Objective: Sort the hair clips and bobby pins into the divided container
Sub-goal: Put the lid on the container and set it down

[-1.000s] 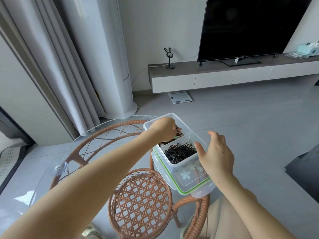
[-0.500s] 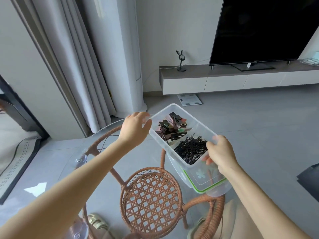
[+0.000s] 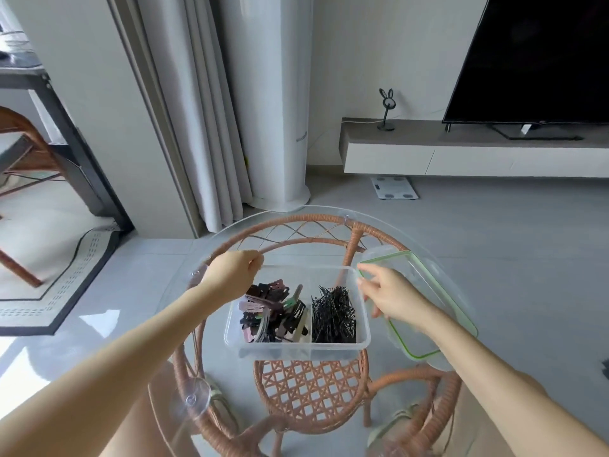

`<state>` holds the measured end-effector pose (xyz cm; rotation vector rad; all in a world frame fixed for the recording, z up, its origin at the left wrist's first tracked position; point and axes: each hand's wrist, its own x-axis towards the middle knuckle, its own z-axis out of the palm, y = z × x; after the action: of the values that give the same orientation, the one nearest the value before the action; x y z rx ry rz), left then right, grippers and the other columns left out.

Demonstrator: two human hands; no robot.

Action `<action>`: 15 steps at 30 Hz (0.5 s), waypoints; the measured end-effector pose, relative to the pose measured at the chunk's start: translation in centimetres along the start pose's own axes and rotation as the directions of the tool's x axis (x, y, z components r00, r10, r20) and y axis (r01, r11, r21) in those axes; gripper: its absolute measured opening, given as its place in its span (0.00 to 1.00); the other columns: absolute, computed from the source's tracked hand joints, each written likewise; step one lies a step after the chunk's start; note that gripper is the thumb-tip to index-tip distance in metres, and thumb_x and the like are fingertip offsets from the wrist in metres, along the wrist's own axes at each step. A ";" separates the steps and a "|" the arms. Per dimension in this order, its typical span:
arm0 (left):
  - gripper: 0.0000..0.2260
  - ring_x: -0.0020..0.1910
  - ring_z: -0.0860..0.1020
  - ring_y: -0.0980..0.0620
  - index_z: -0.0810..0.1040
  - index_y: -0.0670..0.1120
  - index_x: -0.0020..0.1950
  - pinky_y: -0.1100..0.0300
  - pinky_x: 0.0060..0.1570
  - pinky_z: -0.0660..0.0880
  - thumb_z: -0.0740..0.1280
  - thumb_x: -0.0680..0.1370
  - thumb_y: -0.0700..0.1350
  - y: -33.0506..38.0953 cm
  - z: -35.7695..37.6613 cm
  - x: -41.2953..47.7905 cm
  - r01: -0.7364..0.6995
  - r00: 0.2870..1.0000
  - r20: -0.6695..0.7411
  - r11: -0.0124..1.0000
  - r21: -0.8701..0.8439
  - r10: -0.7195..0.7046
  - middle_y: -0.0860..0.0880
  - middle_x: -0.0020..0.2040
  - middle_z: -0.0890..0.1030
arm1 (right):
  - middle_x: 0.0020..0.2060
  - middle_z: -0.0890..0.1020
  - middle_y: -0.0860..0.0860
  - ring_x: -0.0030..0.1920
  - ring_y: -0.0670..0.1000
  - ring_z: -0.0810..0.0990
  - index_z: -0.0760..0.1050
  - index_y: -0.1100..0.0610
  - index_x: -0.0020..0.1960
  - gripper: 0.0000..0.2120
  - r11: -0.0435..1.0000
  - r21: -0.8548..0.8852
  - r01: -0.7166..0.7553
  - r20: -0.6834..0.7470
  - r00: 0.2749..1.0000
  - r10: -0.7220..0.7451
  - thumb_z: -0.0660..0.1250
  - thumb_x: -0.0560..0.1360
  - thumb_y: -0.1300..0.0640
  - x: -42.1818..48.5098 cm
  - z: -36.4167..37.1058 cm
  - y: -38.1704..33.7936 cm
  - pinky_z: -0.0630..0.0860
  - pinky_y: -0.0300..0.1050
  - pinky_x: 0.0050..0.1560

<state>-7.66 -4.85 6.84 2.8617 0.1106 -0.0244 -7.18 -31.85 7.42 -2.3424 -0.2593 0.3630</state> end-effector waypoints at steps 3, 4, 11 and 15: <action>0.18 0.36 0.75 0.48 0.78 0.44 0.52 0.57 0.34 0.71 0.51 0.82 0.49 0.3 0.9 -0.9 -0.017 1.000 -0.022 0.997 -0.075 0.016 0.46 0.43 0.80 | 0.48 0.80 0.48 0.47 0.50 0.79 0.67 0.53 0.67 0.25 0.889 -0.457 -0.029 -0.143 0.989 -0.041 0.58 0.75 0.41 -1.5 -1.4 1.4 0.76 0.45 0.47; 0.18 0.33 0.75 0.49 0.78 0.44 0.51 0.58 0.31 0.71 0.51 0.82 0.50 0.4 1.2 -1.0 -0.002 1.000 -0.030 0.994 -0.113 -0.002 0.46 0.43 0.80 | 0.54 0.79 0.49 0.53 0.52 0.78 0.67 0.54 0.66 0.27 0.798 -0.600 -0.058 -0.124 0.992 -0.021 0.59 0.73 0.38 -2.2 -1.4 2.0 0.74 0.47 0.51; 0.18 0.28 0.74 0.50 0.78 0.43 0.50 0.63 0.25 0.69 0.52 0.81 0.51 0.4 2.0 -0.7 0.055 0.995 -0.074 0.975 -0.217 -0.072 0.42 0.45 0.82 | 0.26 0.77 0.55 0.30 0.55 0.76 0.76 0.60 0.26 0.16 0.530 -0.848 -0.011 -0.118 0.978 -0.170 0.79 0.42 0.64 -5.0 3.3 4.7 0.72 0.43 0.21; 0.18 0.46 0.77 0.39 0.73 0.43 0.41 0.53 0.41 0.70 0.51 0.81 0.52 -0.1 2.0 -0.7 0.023 0.980 -0.189 0.985 -0.169 -0.055 0.38 0.46 0.79 | 0.20 0.75 0.53 0.23 0.55 0.76 0.72 0.59 0.23 0.18 0.608 -0.788 -0.100 -0.289 0.932 -0.221 0.78 0.40 0.69 -3.9 1.8 4.7 0.68 0.39 0.17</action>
<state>-8.37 -5.34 4.92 2.6878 0.1983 0.2440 -11.02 -35.11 3.64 -3.2144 -0.3759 -0.3226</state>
